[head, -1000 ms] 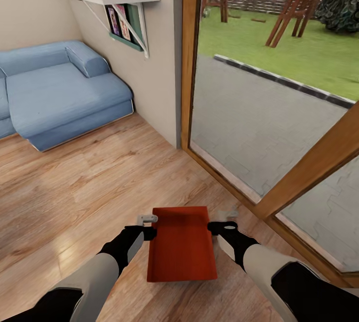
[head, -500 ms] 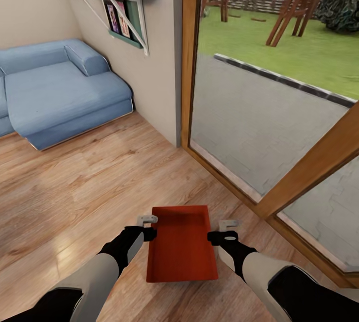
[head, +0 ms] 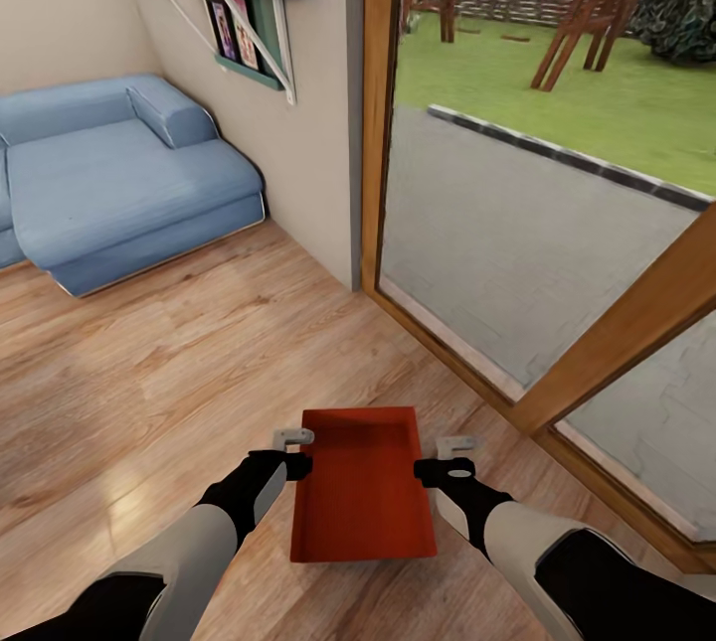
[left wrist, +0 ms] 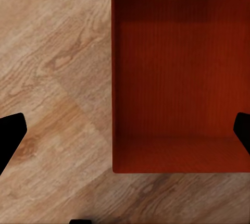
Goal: Move the two storage containers from the living room to the garage. In the garage, place one container on the floor and stack the other container on top of it (either order is fine).
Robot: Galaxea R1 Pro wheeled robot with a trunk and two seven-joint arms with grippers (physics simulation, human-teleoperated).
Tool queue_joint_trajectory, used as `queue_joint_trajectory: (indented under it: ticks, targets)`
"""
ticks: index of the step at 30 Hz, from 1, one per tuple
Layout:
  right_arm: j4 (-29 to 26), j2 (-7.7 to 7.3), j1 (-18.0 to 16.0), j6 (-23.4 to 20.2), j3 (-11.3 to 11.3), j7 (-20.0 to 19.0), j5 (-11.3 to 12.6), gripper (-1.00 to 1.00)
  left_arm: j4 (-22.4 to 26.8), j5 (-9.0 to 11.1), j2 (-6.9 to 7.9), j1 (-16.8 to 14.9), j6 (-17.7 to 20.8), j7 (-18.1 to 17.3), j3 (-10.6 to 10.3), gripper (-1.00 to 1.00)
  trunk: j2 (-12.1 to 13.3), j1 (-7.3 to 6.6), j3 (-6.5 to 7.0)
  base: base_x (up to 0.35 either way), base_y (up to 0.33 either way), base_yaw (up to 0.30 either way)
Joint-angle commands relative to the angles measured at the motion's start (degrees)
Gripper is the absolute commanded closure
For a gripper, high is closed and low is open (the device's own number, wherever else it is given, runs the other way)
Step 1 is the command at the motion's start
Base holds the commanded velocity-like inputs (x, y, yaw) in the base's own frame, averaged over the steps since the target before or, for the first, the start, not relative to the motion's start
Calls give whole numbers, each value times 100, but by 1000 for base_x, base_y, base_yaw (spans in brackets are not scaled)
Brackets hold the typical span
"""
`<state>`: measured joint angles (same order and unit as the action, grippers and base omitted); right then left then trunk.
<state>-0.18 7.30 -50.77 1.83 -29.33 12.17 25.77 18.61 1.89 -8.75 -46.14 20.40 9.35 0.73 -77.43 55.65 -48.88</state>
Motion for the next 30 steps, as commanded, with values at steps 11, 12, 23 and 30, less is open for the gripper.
queue_joint_trajectory:
  ticks: [11,12,23,30]
  targets:
    - [-27,-12,-3,23,-47,5,60,-100,11,22,-4,0,34,25,4,-100,-445,242,-202,0,0,0]
    - [-30,-14,-3,23,-47,5,60,-100,11,22,-4,0,34,24,5,-100,-485,264,-220,0,0,0]
    - [34,3,-3,45,-48,14,51,-100,111,12,76,0,-27,45,18,-100,-764,417,-345,0,0,0]
    - [28,-114,-3,45,-52,31,15,-100,110,13,126,0,-27,81,15,-100,-764,417,-345,0,0,0]
